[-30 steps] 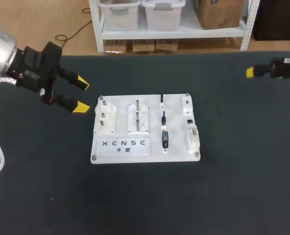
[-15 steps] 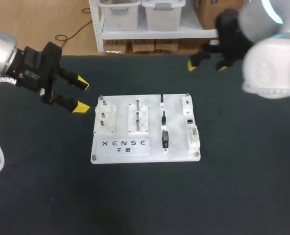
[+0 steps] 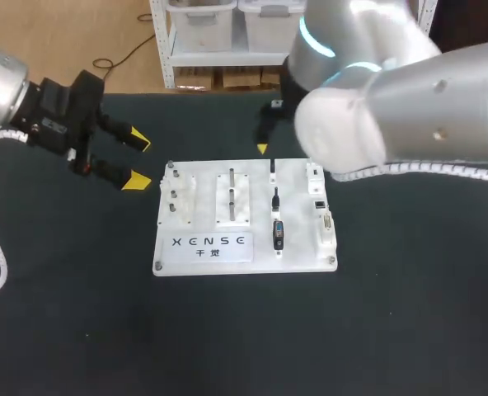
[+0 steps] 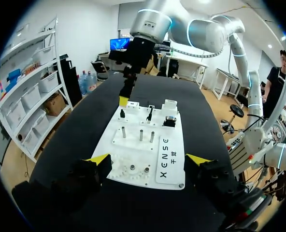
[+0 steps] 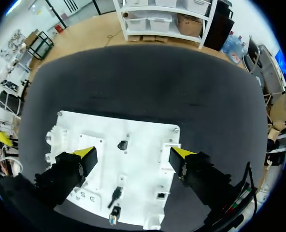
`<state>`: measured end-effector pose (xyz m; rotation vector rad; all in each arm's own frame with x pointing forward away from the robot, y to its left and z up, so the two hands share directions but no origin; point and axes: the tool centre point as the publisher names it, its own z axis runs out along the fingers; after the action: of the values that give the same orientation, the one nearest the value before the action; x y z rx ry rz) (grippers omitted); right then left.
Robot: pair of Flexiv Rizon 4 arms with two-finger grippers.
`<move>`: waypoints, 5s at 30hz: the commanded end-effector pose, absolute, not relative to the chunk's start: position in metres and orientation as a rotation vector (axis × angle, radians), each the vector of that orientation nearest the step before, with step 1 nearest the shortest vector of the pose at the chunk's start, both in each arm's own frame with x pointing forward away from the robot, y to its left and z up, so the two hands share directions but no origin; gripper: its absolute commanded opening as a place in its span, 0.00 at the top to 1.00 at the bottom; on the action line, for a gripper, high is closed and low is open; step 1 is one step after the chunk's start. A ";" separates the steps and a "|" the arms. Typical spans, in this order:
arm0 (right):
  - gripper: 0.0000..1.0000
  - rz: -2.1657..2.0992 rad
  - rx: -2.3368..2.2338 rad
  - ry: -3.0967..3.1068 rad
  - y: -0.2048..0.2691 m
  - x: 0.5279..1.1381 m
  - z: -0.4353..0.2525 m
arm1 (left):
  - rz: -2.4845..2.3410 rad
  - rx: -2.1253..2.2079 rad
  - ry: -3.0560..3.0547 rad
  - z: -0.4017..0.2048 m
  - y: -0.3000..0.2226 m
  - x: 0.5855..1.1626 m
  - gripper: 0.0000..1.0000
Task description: Insert the USB connector, Ethernet cable, and multi-pin plug into their matching sockets one by one.
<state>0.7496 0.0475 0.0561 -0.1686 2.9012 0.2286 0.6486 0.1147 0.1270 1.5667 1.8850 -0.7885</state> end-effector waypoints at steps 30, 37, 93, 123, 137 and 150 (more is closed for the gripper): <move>0.00 -0.002 -0.103 2.952 0.054 0.738 0.039 | -0.788 1.566 1.880 0.126 0.115 0.648 0.00; 0.00 -0.002 -0.103 2.952 0.054 0.738 0.039 | -0.788 1.566 1.880 0.126 0.115 0.648 0.00; 1.00 0.016 0.028 3.045 0.069 0.747 0.020 | -0.788 1.566 1.880 0.126 0.115 0.648 0.00; 1.00 -0.062 0.070 2.941 0.006 0.731 0.048 | -0.788 1.566 1.880 0.126 0.115 0.648 0.00; 1.00 -0.092 0.105 2.959 -0.010 0.729 0.038 | -0.788 1.566 1.880 0.126 0.115 0.648 0.00; 1.00 -0.096 0.097 2.972 -0.008 0.733 0.030 | -0.788 1.566 1.880 0.126 0.115 0.648 0.00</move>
<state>0.7325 -0.0086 0.0321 0.0969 2.9721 -0.0957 0.6487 0.1147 0.1271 1.5665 1.8850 -0.7884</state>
